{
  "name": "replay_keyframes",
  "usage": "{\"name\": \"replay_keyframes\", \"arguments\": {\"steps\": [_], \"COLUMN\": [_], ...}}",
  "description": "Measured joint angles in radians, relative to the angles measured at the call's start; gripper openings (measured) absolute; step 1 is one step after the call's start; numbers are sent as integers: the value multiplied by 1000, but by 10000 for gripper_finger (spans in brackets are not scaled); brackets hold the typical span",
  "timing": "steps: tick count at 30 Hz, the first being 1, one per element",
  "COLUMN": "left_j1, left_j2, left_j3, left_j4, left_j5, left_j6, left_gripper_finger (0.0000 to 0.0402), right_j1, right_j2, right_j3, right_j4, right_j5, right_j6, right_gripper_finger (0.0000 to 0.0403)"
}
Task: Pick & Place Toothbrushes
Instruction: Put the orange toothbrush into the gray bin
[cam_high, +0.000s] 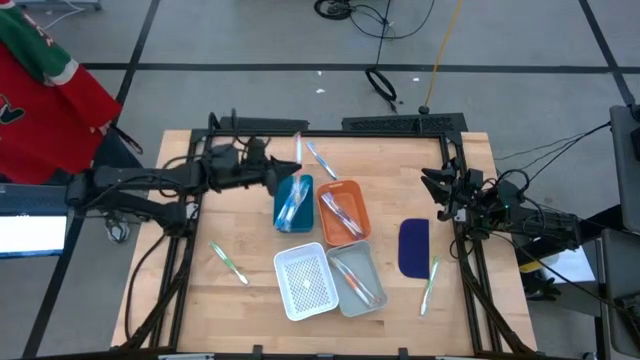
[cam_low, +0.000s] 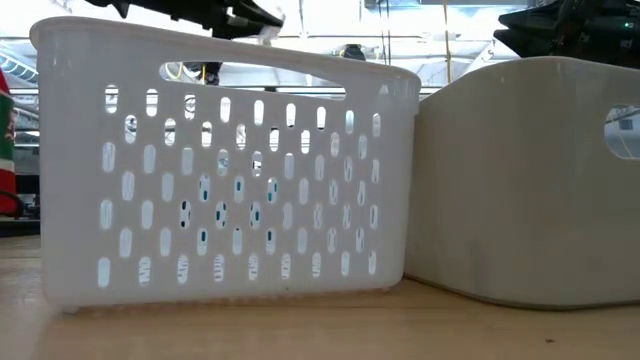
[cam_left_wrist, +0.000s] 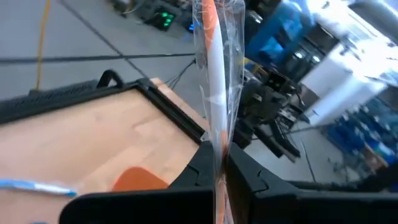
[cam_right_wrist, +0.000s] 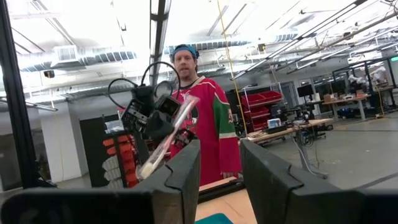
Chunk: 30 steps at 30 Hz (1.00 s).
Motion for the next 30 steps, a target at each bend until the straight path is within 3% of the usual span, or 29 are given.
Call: {"name": "replay_keyframes", "arguments": {"steps": [9, 14, 22, 30], "left_j1": [-141, -187, -225, -248], "left_j2": [103, 172, 300, 426], "left_j3": [0, 27, 187, 338], "left_j4": [179, 203, 132, 66], "left_j5": [-164, -207, -206, -182], "left_j6": [-57, -92, -35, 11], "left_gripper_finger": [3, 3, 3, 2], "right_j1": [0, 0, 0, -1], "right_j2": [39, 137, 301, 444], "right_j3": [0, 0, 0, 24], "right_j4": [-10, -4, 142, 299], "right_j5": [-2, -86, -214, -262], "right_j6": [132, 215, 344, 455], "right_gripper_finger": [105, 105, 119, 167]}}
